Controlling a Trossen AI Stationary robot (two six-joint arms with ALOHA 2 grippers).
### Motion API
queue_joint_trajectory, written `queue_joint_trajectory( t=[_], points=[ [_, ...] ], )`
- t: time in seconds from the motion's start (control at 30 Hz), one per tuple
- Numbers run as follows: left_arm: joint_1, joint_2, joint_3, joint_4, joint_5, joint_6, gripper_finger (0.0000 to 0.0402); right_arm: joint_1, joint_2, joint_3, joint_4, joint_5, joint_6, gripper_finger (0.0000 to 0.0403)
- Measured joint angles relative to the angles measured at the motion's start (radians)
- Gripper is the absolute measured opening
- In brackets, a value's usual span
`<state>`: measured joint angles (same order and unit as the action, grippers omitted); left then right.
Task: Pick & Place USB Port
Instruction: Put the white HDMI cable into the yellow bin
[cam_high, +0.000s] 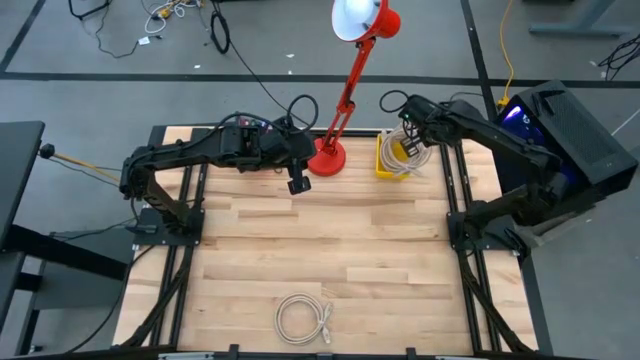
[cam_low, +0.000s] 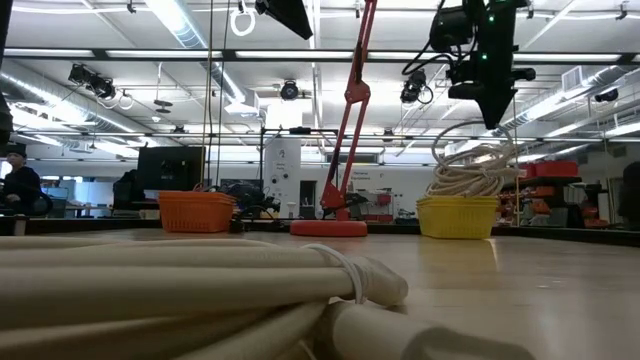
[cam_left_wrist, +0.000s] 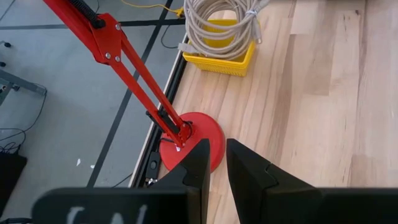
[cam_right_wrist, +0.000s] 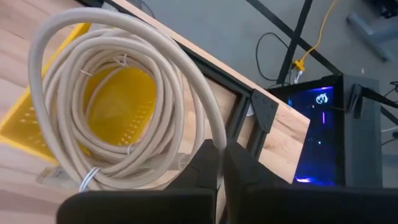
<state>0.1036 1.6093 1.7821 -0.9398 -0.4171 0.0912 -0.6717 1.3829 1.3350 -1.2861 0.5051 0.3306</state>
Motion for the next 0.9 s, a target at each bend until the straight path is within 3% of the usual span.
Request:
queue_joint_trajectory(
  t=[0.3, 0.63, 0.9],
  points=[
    [0.0, 0.0, 0.0, 0.0, 0.0, 0.0, 0.0057, -0.027, 0.002, 0.0, 0.011, -0.013, -0.011, 0.0001],
    [-0.001, 0.0, 0.0, 0.0, 0.004, -0.001, 0.0057, -0.032, 0.002, 0.0, 0.024, -0.042, -0.025, 0.0045],
    [0.0, 0.0, 0.0, 0.0, 0.004, -0.001, 0.0057, -0.032, 0.002, 0.0, 0.068, -0.097, -0.048, 0.0053]
  ],
)
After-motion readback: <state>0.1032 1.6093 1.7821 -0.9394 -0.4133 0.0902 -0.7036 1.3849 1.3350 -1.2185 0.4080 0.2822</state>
